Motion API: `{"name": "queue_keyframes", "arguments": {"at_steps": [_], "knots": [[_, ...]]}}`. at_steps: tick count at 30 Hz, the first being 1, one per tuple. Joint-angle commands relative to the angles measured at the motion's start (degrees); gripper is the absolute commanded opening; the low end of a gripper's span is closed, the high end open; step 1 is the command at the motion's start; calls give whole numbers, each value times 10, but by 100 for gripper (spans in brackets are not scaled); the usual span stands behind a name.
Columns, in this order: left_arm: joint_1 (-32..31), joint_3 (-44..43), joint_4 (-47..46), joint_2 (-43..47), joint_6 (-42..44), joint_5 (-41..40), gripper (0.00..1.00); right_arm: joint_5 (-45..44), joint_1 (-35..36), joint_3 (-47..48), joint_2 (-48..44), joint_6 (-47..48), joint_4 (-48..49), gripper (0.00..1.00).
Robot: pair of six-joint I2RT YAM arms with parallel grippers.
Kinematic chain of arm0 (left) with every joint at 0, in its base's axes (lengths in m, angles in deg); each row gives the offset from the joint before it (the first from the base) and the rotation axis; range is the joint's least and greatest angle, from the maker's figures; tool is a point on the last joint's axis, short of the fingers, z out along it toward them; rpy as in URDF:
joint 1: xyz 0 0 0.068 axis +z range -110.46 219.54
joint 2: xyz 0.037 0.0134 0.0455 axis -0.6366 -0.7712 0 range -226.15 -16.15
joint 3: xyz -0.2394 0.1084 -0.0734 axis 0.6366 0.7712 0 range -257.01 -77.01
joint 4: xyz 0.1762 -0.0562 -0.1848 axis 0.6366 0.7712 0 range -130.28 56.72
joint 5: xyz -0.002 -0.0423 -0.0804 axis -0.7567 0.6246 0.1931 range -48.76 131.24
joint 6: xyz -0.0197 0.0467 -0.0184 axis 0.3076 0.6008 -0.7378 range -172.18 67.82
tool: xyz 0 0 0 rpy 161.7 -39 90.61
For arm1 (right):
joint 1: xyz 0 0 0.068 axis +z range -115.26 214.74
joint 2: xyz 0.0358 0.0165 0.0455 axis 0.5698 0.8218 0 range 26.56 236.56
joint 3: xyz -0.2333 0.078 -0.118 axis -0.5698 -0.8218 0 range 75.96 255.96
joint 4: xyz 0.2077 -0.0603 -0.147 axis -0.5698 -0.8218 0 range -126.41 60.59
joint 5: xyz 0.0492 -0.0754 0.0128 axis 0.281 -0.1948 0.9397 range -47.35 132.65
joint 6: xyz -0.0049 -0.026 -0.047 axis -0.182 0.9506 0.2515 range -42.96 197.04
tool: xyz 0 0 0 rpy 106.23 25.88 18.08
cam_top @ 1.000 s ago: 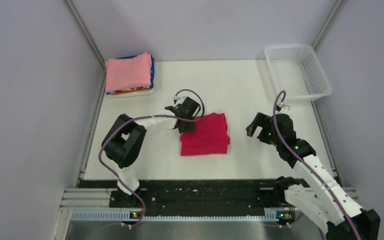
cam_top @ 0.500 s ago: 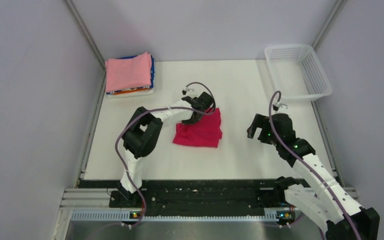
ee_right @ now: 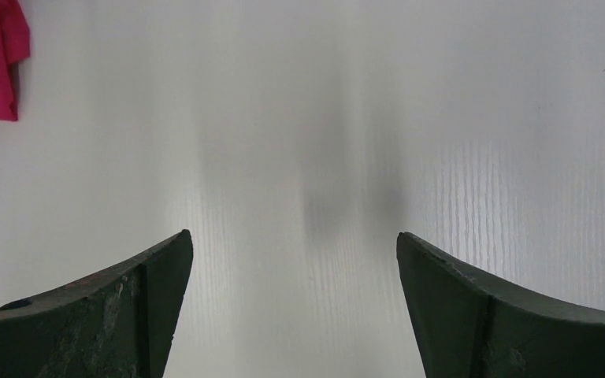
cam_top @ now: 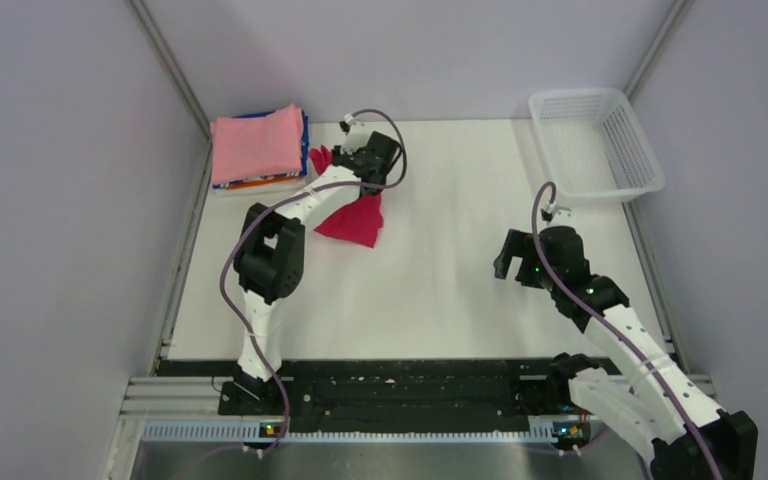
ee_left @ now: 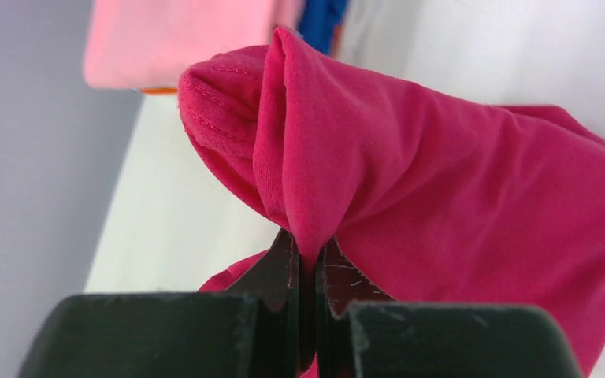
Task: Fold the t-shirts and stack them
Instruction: Put the neatly folded tshirt into the corner of the board with the left arm
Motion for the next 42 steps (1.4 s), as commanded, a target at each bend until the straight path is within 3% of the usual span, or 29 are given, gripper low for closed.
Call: {"name": "queue_keyframes", "arguments": {"at_steps": [1,8,19,32,42], "knots": [[37,1,-142,15,151,-60,0,-1,-6,9,-6,9,20,99],[75,-12,-296,27,328,-65,0,-1,-6,6,-5,5,24,99],[93,-90,-347,37,459,-41,0,-7,-6,5,-4,0,24,99],[99,-218,-312,34,497,-15,0,2,-6,3,11,-8,29,99],[130,-230,-278,18,441,18,0,-13,-6,4,15,-10,28,99]]}}
